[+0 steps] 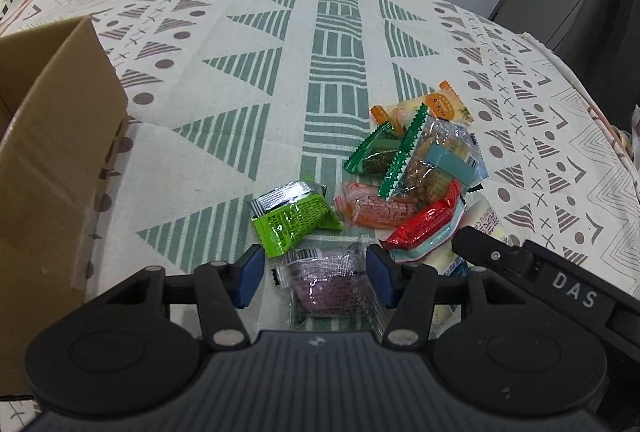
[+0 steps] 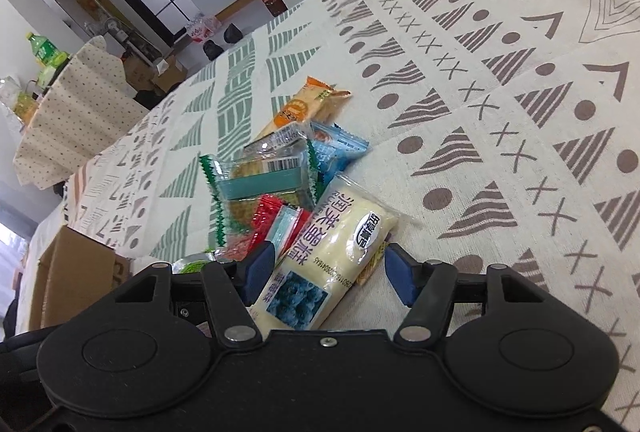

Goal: Organize snacks
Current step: 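Grasp the purple pack with the left gripper while the right grasps the cream bar pack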

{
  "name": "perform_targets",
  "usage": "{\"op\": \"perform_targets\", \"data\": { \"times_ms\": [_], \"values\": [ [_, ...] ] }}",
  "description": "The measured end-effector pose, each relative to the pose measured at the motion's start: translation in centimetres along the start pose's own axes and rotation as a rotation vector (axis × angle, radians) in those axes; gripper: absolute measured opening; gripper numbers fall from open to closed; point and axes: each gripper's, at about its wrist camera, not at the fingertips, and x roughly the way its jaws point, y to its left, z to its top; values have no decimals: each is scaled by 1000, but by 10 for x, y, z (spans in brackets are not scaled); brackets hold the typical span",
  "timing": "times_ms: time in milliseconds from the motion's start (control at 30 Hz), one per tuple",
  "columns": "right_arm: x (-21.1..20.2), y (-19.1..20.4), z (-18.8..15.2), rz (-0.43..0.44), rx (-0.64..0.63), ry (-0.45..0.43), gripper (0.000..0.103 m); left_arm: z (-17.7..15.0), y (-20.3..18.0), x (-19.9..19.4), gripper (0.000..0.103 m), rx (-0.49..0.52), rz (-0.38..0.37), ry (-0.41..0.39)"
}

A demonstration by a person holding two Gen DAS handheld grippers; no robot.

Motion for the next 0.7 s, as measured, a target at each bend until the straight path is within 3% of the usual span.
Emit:
{"op": "perform_targets", "data": {
  "times_ms": [167, 333, 533, 700],
  "values": [
    [1, 3, -5, -24, -39, 9, 60, -5, -3, 8, 56, 8, 10, 33],
    [-8, 2, -13, -53, -61, 11, 55, -10, -6, 8, 56, 34, 24, 18],
    [-18, 8, -22, -71, -100, 25, 40, -14, -7, 3, 40, 53, 20, 21],
    [-26, 14, -27, -77, -116, 16, 31, -17, -4, -10, 37, 61, 14, 16]
  ]
}}
